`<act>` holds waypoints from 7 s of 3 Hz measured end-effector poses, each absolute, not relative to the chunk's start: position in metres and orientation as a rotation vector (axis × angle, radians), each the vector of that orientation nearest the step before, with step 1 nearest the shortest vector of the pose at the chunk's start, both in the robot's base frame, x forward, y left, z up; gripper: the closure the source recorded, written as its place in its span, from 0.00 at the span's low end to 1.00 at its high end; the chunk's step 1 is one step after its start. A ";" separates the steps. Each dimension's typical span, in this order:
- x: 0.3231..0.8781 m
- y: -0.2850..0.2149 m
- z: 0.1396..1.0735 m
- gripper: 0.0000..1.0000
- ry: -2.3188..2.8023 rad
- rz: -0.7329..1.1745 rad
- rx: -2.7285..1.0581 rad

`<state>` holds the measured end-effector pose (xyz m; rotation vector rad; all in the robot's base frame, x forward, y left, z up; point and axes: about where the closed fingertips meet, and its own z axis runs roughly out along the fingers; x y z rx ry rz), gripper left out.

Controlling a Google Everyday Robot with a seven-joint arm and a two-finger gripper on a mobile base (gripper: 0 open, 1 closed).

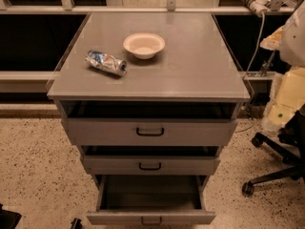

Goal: Close bottom drawer

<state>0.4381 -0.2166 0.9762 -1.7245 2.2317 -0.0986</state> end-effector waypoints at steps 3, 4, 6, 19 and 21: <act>0.402 -0.192 0.859 0.00 2.097 0.227 -1.631; 0.379 -0.182 0.761 0.00 2.106 0.491 -1.422; 0.372 -0.190 0.644 0.19 2.204 0.638 -1.196; 0.373 -0.265 0.191 1.00 2.261 1.250 -0.232; 0.456 -0.259 0.183 1.00 2.264 1.190 -0.391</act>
Offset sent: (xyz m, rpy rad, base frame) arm -0.0594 -0.0289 -0.2612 0.5280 0.0346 -0.1251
